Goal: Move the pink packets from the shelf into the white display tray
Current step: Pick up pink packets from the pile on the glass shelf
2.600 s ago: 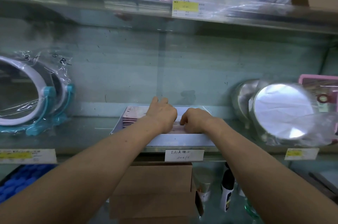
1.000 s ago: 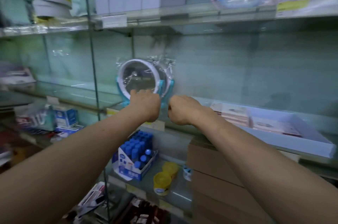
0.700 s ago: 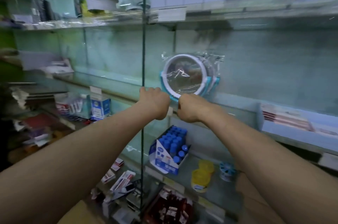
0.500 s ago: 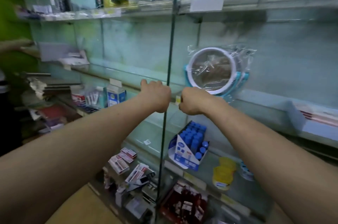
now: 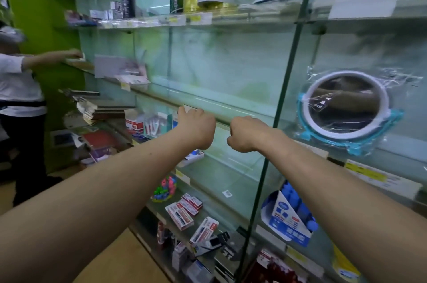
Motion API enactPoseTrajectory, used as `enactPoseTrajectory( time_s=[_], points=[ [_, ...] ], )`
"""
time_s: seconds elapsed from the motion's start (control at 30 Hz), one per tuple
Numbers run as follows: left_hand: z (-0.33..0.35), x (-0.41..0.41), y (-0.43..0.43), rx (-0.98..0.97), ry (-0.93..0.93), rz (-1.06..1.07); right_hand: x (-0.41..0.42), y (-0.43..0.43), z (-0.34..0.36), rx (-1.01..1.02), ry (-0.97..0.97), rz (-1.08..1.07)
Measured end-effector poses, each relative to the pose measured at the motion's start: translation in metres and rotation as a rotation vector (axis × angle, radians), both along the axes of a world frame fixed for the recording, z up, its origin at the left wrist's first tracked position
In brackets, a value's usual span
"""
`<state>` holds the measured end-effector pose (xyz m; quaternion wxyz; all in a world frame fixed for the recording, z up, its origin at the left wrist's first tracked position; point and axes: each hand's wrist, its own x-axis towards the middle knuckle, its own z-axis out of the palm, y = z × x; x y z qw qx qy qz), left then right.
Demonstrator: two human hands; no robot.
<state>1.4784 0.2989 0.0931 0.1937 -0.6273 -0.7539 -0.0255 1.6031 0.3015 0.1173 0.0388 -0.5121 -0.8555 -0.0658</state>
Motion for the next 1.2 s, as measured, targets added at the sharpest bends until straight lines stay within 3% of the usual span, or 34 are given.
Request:
enactPoseTrajectory(
  time_s=[0.53, 1.2],
  points=[
    [0.014, -0.142, 0.093, -0.014, 0.046, 0.143, -0.149, 0.111, 0.007, 0.014, 0.041, 0.165],
    [0.011, -0.288, 0.236, -0.029, 0.044, 0.163, -0.291, 0.25, 0.006, 0.011, 0.011, 0.164]
  ],
)
